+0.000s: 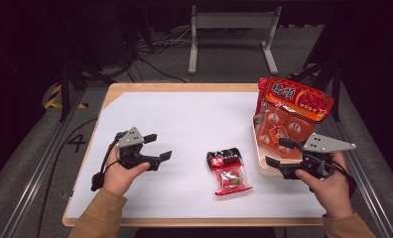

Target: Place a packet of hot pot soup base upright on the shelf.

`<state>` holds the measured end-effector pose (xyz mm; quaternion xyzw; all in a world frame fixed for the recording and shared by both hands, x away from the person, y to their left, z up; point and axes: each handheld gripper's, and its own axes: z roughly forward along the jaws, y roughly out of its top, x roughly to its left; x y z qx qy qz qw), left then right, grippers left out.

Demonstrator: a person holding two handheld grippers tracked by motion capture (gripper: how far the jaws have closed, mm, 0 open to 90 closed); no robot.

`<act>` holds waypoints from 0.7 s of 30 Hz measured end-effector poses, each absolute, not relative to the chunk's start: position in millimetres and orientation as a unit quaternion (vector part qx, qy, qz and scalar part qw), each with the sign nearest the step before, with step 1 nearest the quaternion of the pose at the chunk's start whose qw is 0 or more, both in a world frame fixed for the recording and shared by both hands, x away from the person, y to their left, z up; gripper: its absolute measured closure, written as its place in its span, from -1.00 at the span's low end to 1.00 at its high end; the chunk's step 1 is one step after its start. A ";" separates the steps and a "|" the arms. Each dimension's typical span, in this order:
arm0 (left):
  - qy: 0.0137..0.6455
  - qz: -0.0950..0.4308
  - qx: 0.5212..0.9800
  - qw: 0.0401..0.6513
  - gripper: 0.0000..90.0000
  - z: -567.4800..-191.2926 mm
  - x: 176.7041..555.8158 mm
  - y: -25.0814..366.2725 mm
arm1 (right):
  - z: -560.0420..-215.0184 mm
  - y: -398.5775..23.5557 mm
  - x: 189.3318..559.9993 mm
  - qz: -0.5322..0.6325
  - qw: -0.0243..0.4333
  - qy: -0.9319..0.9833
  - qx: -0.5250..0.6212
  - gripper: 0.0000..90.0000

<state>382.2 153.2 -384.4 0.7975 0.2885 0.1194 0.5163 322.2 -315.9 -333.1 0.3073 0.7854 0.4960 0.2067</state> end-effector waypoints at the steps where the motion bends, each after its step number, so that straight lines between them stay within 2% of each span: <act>1: 0.286 0.119 0.799 0.516 -0.60 -384.9 383.4 149.7 | -333.0 -315.1 321.9 0.497 0.207 0.786 0.305 -0.51; 14: 0.273 0.097 0.804 0.518 -0.52 -390.1 390.0 107.9 | -333.4 -309.1 317.8 0.500 0.210 0.790 0.286 -0.51; 21: 0.278 0.057 0.797 0.533 -0.51 -397.4 402.8 88.6 | -333.4 -309.7 317.8 0.501 0.211 0.790 0.284 -0.51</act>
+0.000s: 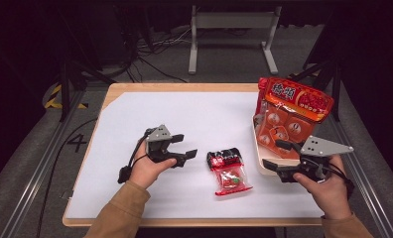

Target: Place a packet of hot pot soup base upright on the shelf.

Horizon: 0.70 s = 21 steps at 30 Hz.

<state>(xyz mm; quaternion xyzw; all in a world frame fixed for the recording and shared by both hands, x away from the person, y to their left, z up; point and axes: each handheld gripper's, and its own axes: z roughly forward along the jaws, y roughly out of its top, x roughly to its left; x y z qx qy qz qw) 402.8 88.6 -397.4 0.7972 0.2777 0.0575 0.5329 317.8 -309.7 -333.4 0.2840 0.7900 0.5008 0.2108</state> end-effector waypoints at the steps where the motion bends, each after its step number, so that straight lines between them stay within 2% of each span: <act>1: 0.278 0.058 0.798 0.531 -0.51 -398.4 403.8 85.5 | -333.3 -309.8 317.7 0.501 0.210 0.789 0.285 -0.51; 21: 0.282 0.041 0.801 0.526 -0.56 -425.2 421.5 38.6 | -335.1 -309.7 319.3 0.501 0.208 0.790 0.284 -0.51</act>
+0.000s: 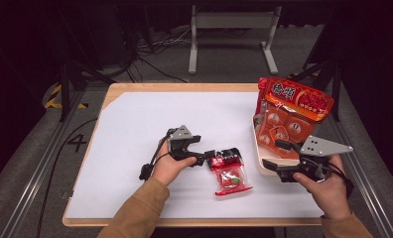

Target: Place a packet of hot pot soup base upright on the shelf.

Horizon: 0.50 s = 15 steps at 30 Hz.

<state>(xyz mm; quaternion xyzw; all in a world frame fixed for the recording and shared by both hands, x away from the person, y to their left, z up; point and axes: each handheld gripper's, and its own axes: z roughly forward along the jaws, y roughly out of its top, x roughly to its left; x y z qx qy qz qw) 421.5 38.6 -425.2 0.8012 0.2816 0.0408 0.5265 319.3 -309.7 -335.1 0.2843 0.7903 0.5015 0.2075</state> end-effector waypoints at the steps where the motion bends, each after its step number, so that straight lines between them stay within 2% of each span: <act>1: 0.284 0.037 0.802 0.525 -0.56 -426.9 421.9 36.7 | -335.2 -309.6 319.4 0.501 0.207 0.791 0.284 -0.51; 15: 0.300 0.002 0.824 0.481 -0.56 -448.4 430.9 21.0 | -339.1 -309.1 320.2 0.500 0.201 0.793 0.284 -0.53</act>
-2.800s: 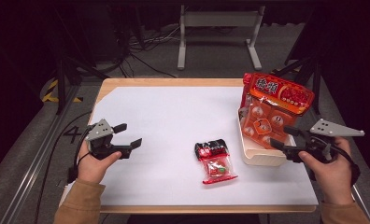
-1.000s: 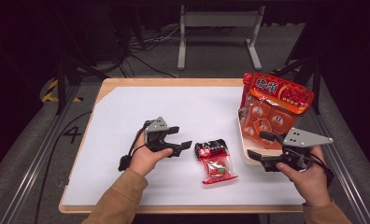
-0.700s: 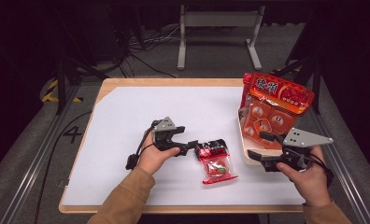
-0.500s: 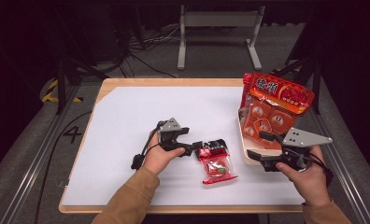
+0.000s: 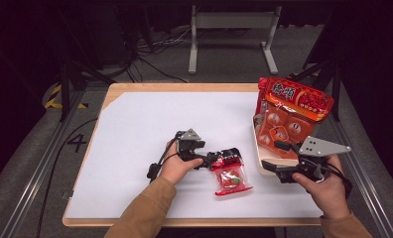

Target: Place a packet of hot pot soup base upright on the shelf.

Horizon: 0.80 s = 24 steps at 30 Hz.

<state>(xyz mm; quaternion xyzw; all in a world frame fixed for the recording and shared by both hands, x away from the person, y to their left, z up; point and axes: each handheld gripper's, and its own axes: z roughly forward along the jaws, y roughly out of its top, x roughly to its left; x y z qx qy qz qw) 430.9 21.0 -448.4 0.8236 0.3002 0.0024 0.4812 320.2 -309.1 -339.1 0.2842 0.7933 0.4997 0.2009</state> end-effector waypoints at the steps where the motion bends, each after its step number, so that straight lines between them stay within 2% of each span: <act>1: 0.301 -0.003 0.826 0.477 -0.56 -449.3 430.3 19.7 | -339.3 -308.8 320.2 0.500 0.200 0.793 0.284 -0.53; 13: 0.281 -0.014 0.853 0.439 -0.51 -452.2 427.0 6.7 | -341.8 -307.4 320.9 0.497 0.196 0.797 0.282 -0.54; 17: 0.271 -0.008 0.862 0.429 -0.44 -453.2 425.3 4.7 | -342.5 -307.6 321.2 0.496 0.195 0.797 0.283 -0.54; 21: 0.265 0.006 0.866 0.423 -0.28 -452.7 425.0 5.1 | -342.5 -307.3 321.1 0.496 0.196 0.798 0.281 -0.54; 24: 0.250 0.033 0.879 0.406 -0.18 -451.6 420.9 2.0 | -343.3 -307.0 321.7 0.492 0.198 0.799 0.283 -0.54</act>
